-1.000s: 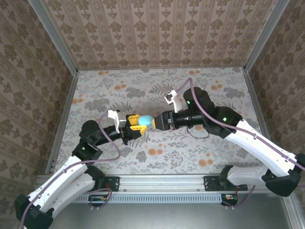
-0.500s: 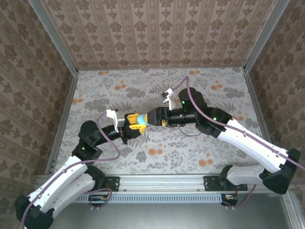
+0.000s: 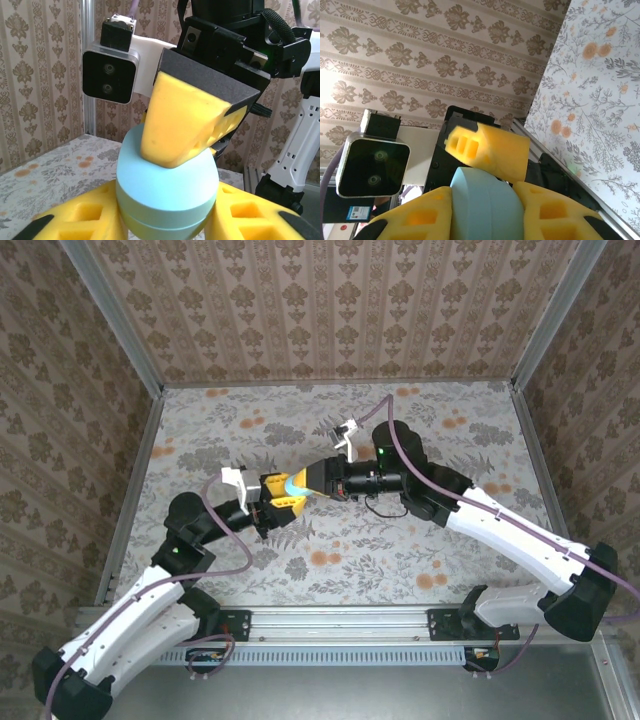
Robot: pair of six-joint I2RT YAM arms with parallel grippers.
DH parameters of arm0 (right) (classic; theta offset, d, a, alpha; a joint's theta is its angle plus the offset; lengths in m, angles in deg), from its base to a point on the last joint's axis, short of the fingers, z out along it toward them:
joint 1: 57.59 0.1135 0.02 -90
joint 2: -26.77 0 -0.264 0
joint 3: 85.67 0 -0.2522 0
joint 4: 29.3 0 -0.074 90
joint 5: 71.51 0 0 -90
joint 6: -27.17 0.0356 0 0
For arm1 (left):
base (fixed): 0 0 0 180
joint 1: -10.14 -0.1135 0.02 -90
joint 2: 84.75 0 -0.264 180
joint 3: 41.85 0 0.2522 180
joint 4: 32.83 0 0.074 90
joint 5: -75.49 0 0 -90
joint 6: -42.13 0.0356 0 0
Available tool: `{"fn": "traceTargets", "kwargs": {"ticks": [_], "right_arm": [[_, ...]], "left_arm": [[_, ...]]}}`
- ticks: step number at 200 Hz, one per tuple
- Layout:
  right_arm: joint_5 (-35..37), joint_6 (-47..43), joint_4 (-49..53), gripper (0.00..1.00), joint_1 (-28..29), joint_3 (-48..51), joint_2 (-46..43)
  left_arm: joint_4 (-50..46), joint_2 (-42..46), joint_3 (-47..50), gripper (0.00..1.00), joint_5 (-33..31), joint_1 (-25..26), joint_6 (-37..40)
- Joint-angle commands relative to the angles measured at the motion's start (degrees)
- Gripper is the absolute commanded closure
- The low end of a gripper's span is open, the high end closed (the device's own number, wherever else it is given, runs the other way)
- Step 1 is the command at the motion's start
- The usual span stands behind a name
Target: Insert wireless bluetooth earbuds into charging case
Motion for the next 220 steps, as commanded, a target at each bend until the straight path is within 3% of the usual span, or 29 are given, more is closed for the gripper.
{"fn": "traceTargets", "kwargs": {"ticks": [1, 35, 59, 81, 151, 220], "right_arm": [[0.8, -2.3, -1.3, 0.83, -0.6, 1.3, -0.1], [6.7, -5.8, -0.1, 0.85, -4.8, 5.0, 0.3], [15.2, -14.6, 4.0, 0.84, -5.8, 6.2, 3.3], [18.2, -20.1, 3.0, 0.8, -5.9, 6.9, 9.7], [9.4, -18.2, -8.6, 0.79, -8.4, 4.9, 32.9], [8.9, -20.4, -4.7, 0.57, -10.9, 3.5, 38.2]], "left_arm": [[-11.1, 2.4, -3.2, 0.44, -6.5, -0.1, 3.4], [-28.3, 7.9, -6.1, 0.01, -18.0, -0.3, 8.7], [-37.8, 10.4, -7.2, 0.0, -25.7, -0.8, 9.5], [-42.6, 11.7, -6.2, 0.0, -30.2, -1.5, 7.8], [-43.3, 13.7, -1.0, 0.0, -31.8, -5.4, 4.3], [-44.0, 13.8, 1.0, 0.0, -31.4, -10.2, 4.4]]}}
